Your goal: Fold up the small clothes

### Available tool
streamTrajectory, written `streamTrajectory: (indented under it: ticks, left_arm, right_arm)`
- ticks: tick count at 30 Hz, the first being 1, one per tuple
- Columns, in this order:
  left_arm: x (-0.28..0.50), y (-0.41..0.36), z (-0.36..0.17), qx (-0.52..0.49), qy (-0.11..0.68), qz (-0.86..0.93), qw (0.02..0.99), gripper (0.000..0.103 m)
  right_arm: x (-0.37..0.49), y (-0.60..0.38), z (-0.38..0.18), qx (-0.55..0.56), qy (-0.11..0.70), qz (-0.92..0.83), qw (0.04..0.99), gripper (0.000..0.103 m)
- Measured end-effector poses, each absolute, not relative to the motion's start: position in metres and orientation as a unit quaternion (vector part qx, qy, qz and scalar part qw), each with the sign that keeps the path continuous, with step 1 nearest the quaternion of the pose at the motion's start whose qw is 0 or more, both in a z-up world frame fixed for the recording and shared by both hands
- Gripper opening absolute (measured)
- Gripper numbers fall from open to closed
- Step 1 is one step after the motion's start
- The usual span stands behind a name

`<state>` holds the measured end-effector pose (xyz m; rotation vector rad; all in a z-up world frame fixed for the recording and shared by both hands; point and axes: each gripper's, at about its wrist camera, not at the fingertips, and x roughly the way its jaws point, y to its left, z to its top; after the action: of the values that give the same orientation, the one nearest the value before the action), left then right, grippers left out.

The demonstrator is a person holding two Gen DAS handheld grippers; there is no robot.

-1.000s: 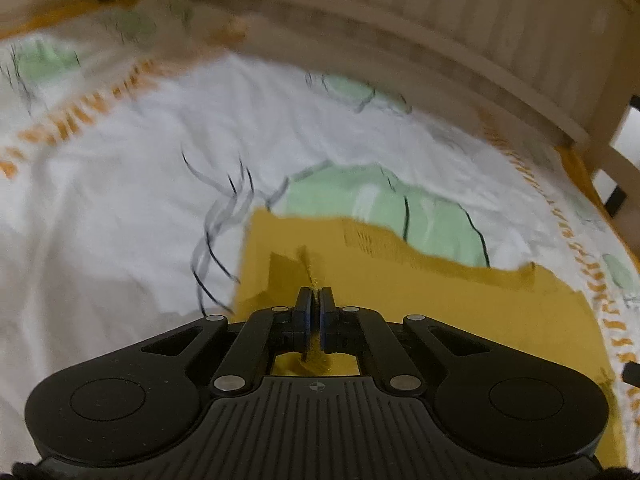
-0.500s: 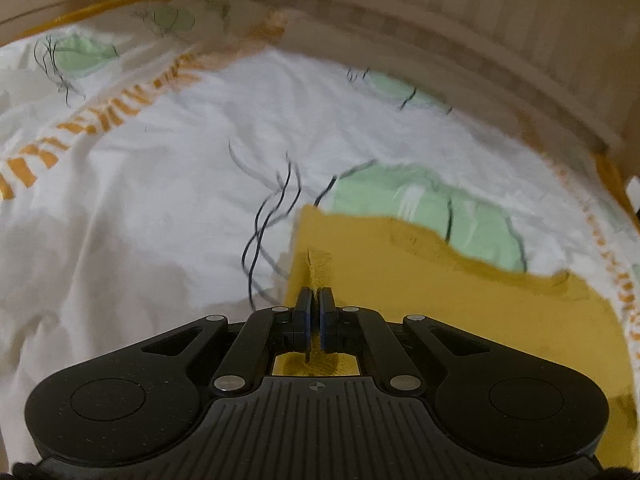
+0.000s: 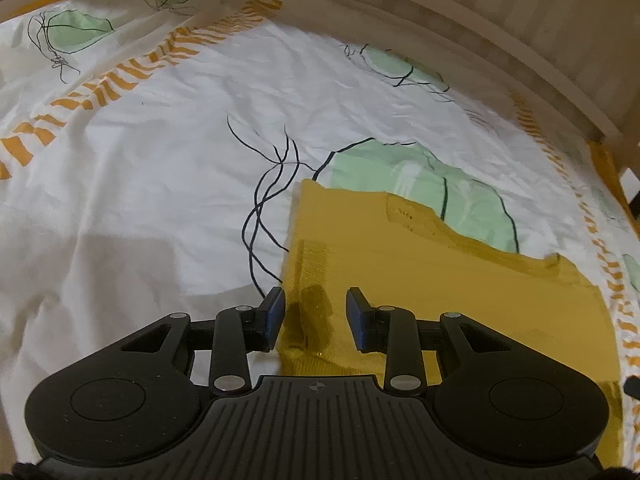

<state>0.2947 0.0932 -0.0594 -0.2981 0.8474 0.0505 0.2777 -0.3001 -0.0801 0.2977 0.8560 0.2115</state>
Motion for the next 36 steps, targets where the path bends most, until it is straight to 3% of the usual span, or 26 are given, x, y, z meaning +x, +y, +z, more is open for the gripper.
streamTrajectory:
  ticks: [10,24,36]
  left_arm:
    - [0.248,0.115,-0.046,-0.157,0.43,0.005,0.889,0.032]
    - [0.17,0.093,-0.056,-0.128,0.485,-0.05,0.863,0.032]
    - [0.146,0.082,-0.067,-0.082,0.496,-0.061,0.863,0.032]
  right_arm:
    - [0.275,-0.304,-0.078,0.121,0.396,0.079,0.907,0.098]
    - [0.241,-0.309,-0.035,0.151,0.354,0.105,0.917,0.099]
    - [0.171,-0.324,-0.032,0.153,0.366,0.108,0.911,0.101]
